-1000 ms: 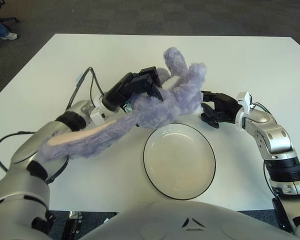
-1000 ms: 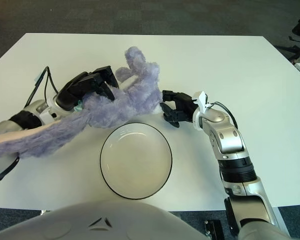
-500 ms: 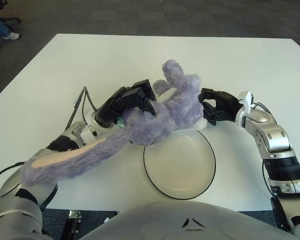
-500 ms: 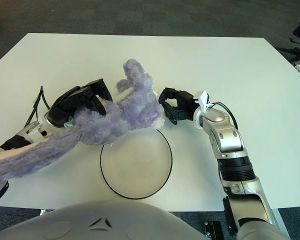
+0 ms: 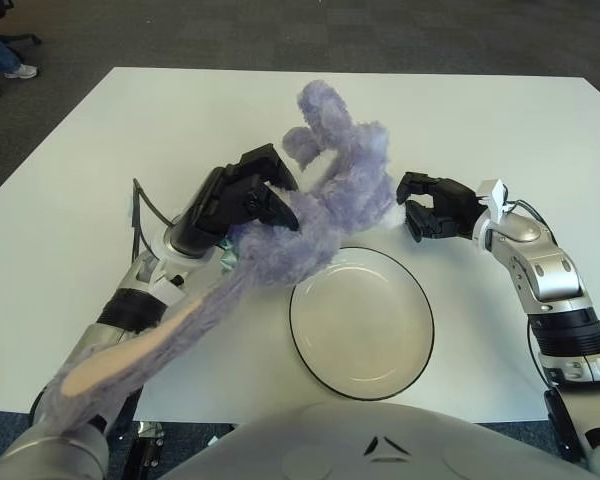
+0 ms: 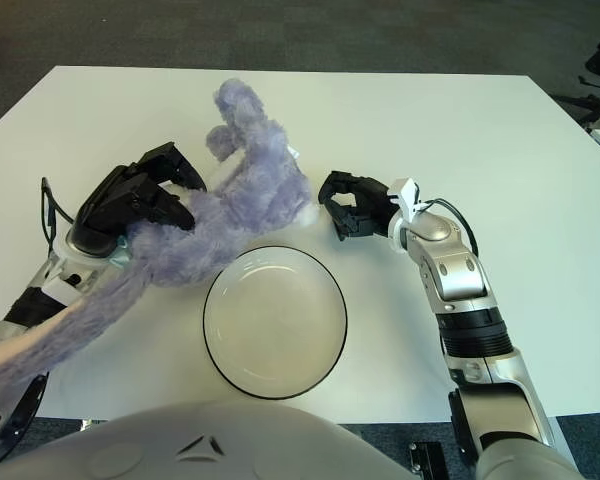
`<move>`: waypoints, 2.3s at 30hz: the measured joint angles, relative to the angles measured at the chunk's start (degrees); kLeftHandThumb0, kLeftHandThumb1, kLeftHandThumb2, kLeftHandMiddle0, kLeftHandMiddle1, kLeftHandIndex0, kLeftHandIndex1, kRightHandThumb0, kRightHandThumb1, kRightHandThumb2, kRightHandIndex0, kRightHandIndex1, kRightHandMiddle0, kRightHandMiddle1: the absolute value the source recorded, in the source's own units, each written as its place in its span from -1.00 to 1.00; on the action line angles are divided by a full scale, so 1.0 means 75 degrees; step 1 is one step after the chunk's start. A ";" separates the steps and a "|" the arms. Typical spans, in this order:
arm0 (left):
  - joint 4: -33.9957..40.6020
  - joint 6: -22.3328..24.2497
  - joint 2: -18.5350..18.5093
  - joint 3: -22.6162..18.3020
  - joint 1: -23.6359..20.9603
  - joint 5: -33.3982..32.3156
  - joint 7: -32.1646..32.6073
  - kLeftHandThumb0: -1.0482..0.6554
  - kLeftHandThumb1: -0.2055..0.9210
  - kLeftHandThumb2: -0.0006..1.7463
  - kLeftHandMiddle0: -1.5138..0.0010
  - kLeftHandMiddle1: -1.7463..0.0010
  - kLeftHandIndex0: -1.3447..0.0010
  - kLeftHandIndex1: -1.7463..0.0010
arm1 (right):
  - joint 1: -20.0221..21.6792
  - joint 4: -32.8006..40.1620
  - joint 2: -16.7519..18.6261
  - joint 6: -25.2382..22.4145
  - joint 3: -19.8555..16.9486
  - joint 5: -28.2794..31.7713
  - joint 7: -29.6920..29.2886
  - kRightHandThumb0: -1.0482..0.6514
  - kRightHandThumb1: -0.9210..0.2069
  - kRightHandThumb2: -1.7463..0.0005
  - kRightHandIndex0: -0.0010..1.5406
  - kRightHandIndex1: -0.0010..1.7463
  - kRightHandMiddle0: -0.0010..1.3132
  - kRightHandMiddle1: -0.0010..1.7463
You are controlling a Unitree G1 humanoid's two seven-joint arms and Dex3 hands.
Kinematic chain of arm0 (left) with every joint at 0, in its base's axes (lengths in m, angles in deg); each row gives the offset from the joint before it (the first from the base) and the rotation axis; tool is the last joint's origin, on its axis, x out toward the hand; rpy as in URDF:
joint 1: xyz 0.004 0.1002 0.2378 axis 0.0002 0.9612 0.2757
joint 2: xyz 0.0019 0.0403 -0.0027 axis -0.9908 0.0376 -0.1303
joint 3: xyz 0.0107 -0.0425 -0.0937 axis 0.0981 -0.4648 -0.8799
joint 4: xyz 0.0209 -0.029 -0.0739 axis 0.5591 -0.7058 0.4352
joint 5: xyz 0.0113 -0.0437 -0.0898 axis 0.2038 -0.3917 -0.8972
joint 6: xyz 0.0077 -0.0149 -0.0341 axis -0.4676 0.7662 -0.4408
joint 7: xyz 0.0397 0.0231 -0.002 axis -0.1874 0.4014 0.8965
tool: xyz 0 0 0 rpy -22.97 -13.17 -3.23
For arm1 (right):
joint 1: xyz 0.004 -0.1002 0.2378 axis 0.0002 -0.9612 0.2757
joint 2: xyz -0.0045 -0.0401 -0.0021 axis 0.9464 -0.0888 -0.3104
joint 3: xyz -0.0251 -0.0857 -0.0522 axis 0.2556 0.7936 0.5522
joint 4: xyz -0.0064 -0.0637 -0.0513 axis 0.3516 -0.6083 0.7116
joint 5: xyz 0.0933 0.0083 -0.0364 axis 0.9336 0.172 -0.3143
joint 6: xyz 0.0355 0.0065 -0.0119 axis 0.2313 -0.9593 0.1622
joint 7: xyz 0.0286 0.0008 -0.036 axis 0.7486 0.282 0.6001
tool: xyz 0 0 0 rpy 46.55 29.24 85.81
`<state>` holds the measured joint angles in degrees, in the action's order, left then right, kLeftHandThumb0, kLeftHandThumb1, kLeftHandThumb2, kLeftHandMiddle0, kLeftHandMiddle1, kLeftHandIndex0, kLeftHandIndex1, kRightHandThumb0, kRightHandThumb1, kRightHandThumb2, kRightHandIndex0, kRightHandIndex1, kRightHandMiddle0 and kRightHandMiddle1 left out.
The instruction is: Put the doll into the plate.
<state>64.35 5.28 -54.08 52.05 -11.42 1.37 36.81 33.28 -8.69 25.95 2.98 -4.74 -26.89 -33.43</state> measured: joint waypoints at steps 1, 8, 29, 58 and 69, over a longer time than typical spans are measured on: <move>-0.0009 -0.0001 0.0010 -0.0045 -0.0008 0.0027 -0.0069 0.22 -0.21 0.61 0.27 -1.00 0.18 -0.98 | 0.0000 -0.0017 0.0000 0.0035 -0.0001 0.0000 0.0004 0.23 -0.37 -0.17 -0.57 1.00 -0.52 0.99; -0.0341 -0.0364 0.0107 -0.0093 -0.0203 0.0085 -0.0388 0.22 -0.14 0.56 0.31 -1.00 0.22 -0.98 | 0.0033 -0.0139 0.0000 0.0143 -0.0007 0.0010 0.0094 0.23 -0.35 -0.19 -0.56 1.00 -0.51 0.99; -0.1034 -0.1131 0.0202 0.1493 -0.1420 -0.0256 -0.0608 0.22 -0.09 0.52 0.33 -1.00 0.25 -0.99 | 0.0100 -0.0251 0.0045 0.0109 -0.0047 0.0099 0.0092 0.23 -0.44 -0.12 -0.61 1.00 -0.56 0.99; -0.2098 -0.0915 -0.0641 0.5777 -0.3090 -0.4380 -0.1913 0.22 -0.14 0.56 0.31 -1.00 0.23 -0.99 | 0.0696 -0.0777 -0.0046 -0.0148 0.0147 -0.0005 0.0196 0.23 -0.45 -0.11 -0.62 1.00 -0.57 0.99; -0.1884 0.0066 0.0159 0.5014 -0.2372 -0.6301 -0.3744 0.22 -0.05 0.50 0.35 -1.00 0.29 -1.00 | 0.0946 -0.1147 -0.0065 -0.0264 0.0033 0.0035 0.0325 0.22 -0.45 -0.08 -0.47 1.00 -0.61 0.87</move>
<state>50.22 5.77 -52.89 89.66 -29.21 -45.89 8.73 40.37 -17.30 25.47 1.00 -4.49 -26.62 -30.99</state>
